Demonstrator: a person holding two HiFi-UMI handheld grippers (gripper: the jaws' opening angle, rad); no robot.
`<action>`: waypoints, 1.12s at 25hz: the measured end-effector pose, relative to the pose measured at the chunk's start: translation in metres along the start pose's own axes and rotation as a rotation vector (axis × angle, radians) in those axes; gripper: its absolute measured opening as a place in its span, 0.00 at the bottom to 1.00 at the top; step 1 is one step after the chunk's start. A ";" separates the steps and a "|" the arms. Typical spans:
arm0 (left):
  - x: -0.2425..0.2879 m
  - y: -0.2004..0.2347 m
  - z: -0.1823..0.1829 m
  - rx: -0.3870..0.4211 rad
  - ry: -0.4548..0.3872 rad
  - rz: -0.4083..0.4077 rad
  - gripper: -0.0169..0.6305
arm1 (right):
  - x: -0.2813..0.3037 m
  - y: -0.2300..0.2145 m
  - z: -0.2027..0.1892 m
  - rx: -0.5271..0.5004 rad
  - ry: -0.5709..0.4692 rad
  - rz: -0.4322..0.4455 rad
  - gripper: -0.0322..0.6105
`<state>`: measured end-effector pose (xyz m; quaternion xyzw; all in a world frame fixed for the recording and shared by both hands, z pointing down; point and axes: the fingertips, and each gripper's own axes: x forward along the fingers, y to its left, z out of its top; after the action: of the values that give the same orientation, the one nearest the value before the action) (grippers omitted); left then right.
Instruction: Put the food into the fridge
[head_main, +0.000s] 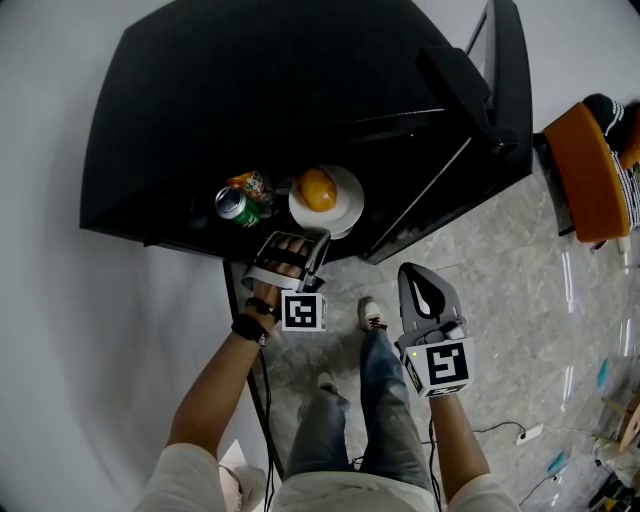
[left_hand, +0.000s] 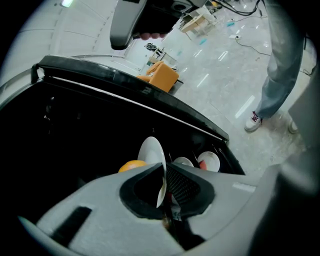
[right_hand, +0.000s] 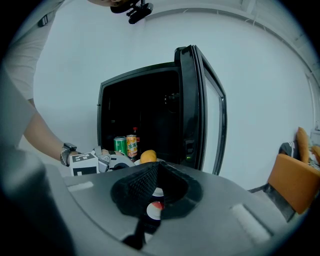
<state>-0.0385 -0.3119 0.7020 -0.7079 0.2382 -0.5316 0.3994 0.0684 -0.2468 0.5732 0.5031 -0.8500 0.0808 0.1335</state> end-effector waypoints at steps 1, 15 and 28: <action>0.002 0.001 -0.001 -0.003 -0.001 -0.009 0.06 | 0.000 -0.001 0.000 -0.002 0.001 0.000 0.06; 0.030 0.015 -0.007 -0.083 0.022 -0.118 0.07 | 0.003 -0.006 0.003 -0.032 -0.008 0.005 0.06; 0.024 0.031 -0.005 -0.272 -0.007 -0.140 0.25 | 0.006 -0.011 0.011 -0.035 0.004 0.014 0.06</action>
<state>-0.0327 -0.3497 0.6906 -0.7722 0.2569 -0.5183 0.2626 0.0741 -0.2601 0.5643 0.4944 -0.8546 0.0678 0.1433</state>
